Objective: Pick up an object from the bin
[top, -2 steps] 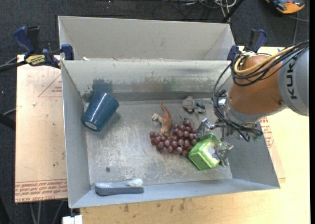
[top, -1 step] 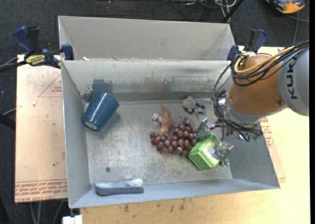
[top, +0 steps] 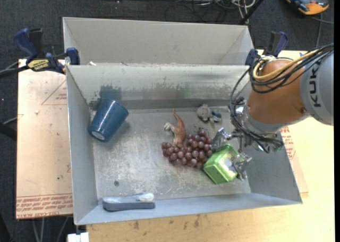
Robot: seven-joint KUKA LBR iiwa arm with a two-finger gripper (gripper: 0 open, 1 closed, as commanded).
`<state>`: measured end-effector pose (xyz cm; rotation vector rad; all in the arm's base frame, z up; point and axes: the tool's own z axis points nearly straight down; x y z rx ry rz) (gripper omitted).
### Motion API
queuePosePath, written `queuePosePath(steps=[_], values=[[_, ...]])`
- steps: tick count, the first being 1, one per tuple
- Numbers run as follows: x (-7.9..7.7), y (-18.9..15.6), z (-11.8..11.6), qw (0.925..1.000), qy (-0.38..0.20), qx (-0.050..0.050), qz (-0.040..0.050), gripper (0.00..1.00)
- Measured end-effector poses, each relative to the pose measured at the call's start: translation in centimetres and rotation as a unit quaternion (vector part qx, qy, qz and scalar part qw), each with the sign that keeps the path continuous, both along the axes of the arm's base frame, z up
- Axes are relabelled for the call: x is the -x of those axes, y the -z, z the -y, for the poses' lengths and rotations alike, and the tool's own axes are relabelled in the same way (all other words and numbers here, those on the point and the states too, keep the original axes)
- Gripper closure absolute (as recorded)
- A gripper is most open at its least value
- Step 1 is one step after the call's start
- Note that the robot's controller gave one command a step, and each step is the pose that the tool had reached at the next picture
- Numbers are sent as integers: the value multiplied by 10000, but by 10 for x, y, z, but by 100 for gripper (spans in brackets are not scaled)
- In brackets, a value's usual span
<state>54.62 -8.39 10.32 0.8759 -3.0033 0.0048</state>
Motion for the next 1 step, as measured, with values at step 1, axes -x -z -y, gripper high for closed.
queuePosePath(steps=[1], values=[[0, 0, 0, 10000, -1, 2, 4, 100]])
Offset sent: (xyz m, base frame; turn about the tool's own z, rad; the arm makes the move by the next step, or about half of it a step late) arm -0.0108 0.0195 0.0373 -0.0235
